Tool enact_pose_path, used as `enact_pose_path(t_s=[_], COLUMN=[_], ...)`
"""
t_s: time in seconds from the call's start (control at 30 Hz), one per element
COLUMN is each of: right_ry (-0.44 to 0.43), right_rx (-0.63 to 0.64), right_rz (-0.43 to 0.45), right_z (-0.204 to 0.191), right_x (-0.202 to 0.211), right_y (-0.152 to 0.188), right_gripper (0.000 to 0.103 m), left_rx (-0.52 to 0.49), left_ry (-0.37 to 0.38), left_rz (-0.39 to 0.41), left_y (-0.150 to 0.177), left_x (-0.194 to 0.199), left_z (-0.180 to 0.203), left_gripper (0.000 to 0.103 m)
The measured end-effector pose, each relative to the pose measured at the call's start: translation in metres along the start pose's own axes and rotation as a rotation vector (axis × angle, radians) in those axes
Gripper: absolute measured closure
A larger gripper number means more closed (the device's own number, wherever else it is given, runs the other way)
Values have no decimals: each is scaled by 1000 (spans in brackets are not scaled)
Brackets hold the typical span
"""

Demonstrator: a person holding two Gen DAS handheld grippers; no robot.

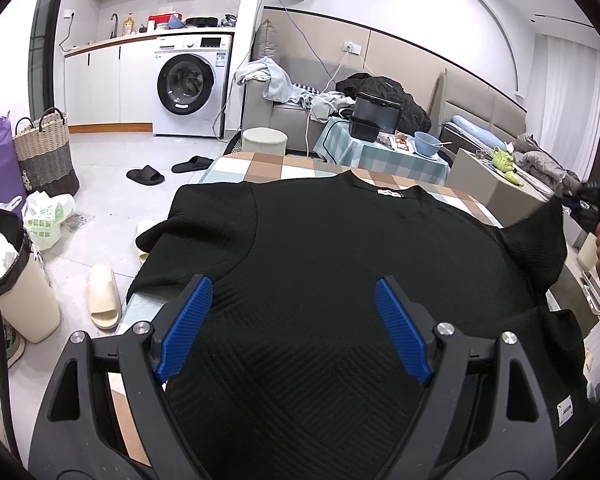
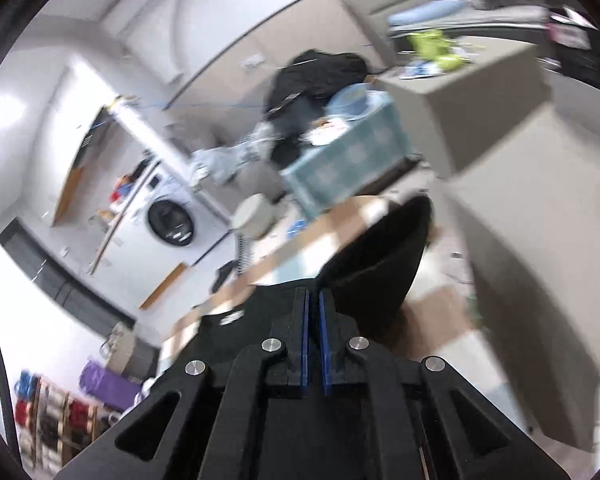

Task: Fold small clothes
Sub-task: 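Grasp the sweater's side edge with the right gripper and fold it inward, then grasp the sweater's other side edge with the left gripper and fold it inward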

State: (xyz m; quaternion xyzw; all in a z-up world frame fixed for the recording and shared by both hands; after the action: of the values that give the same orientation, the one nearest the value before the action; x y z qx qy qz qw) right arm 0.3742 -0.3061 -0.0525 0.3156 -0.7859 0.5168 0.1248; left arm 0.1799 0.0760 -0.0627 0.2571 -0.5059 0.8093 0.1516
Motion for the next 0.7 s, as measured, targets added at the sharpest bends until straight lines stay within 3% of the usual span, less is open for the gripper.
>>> enact_pose_path(t_s=[0.07,0.17,0.23,0.3,0.37,0.43,0.57,0.63,0.7], right_ry=[-62,-176,-233,-174,-55,27,45,101,125], right_rx=[39,72,88,129,175,201,214,242,247], right_rz=[-38,-176,-188,-174,-211,-272,-442,-505,-464], right_z=[-38,-84,-98,-91,-72,-51,-28,-16,-15], right_x=[-24,-65,-63,-55,-47,-45,-56,-55,-43], right_y=[8,34,45,49,61,80,143,166,168], right_gripper=[98,81,80,74,66,66,66,67,68], left_rx=[-5,-17,-22,-20,-16,-9,6,37,92], left_ry=[5,6,2,5,5,6,-12,-40,-70], left_rz=[2,2,2,4,5,0,-16,-23,-20], left_y=[-1,-2,-1,-1,-1,-1,-2,-5,-10], left_x=[0,1,2,3,3,2,-5,-8,-11], left_z=[1,4,4,4,3,2,-2,-11,-26], left_gripper=[21,21,21,21,21,21,20,20,20])
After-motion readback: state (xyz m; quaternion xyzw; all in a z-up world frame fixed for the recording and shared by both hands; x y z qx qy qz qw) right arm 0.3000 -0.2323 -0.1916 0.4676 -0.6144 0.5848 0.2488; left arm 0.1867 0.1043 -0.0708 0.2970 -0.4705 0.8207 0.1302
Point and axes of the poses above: each gripper's, at about its wrist camera, not at the fingertips, and x roughly against the way its jaws point, z to its right, y to its underside, the point moved 7 cm from there along -x, roughly the way its jaws point, and after that the axes turned 14 degrees about x, right-handed, at the moved point
